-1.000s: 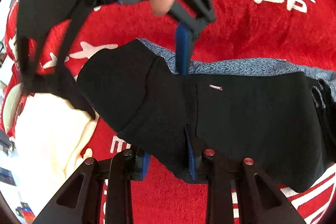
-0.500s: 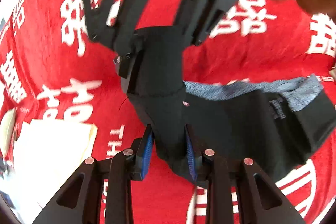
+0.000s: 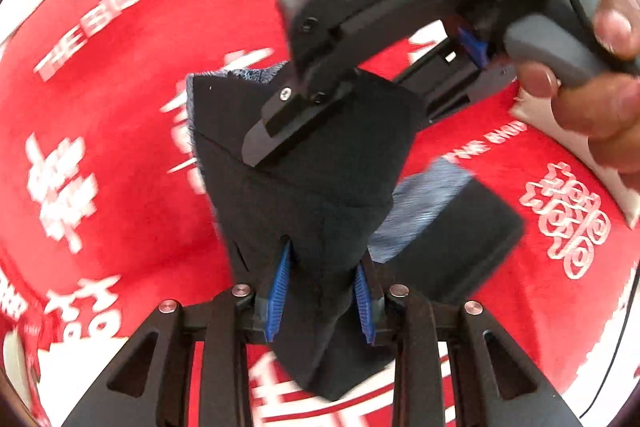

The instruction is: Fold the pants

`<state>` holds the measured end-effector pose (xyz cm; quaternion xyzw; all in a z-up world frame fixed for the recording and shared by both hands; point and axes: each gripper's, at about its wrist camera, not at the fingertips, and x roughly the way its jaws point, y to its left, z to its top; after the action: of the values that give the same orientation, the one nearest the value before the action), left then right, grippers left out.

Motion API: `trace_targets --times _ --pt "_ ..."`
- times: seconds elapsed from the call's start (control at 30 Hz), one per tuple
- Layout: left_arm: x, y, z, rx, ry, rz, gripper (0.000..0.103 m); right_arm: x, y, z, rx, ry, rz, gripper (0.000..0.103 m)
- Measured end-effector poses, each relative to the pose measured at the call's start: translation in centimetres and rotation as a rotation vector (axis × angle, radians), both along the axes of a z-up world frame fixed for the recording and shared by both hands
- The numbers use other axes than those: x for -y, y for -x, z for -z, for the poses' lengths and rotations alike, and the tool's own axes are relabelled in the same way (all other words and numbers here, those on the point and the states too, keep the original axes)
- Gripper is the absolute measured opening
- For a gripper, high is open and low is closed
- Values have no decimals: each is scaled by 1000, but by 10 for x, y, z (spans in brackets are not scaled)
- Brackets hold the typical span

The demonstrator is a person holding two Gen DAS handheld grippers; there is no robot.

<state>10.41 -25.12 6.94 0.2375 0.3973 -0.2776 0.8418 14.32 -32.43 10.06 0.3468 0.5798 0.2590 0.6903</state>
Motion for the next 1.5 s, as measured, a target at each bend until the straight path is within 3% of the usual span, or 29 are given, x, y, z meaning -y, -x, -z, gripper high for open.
trace_targets --times 0.17,0.3,0.5,0.6,0.67,0.83,0.9,0.97,1.03,1.17,1.27,1.37,1.43,1.5 --pt "69 24 38 -60 -65 114 31 81 52 34 -23 -28 135 20" --pt "104 42 85 -123 -139 154 31 132 86 86 -99 -38 212 20" --pt "127 59 120 -139 -207 166 31 160 112 135 -147 -46 273 20" --pt "122 59 116 -171 -195 172 44 165 116 144 -158 -48 286 20" --pt "114 56 108 -204 -178 156 54 164 117 145 -152 -15 274 22" --pt "71 40 73 -242 -116 91 54 161 116 127 -178 137 261 30" --pt "48 22 62 -260 -86 14 54 156 114 113 -185 232 260 31" --pt "27 0 60 -285 -59 -81 54 149 108 93 -162 391 248 31" --pt "1 -28 68 -325 -44 -202 54 138 101 69 -122 518 240 31" --pt "-37 -63 98 -400 -31 -354 54 124 77 50 -54 547 238 29" --pt "-43 -66 121 -474 -21 -384 54 100 60 66 -65 596 151 29" --pt "-47 -59 128 -476 -4 -402 55 86 69 86 -111 657 88 28" --pt "-46 -54 129 -479 3 -396 72 82 78 94 -134 690 86 28" --pt "-39 -53 131 -478 -6 -386 74 81 83 97 -115 702 93 28"
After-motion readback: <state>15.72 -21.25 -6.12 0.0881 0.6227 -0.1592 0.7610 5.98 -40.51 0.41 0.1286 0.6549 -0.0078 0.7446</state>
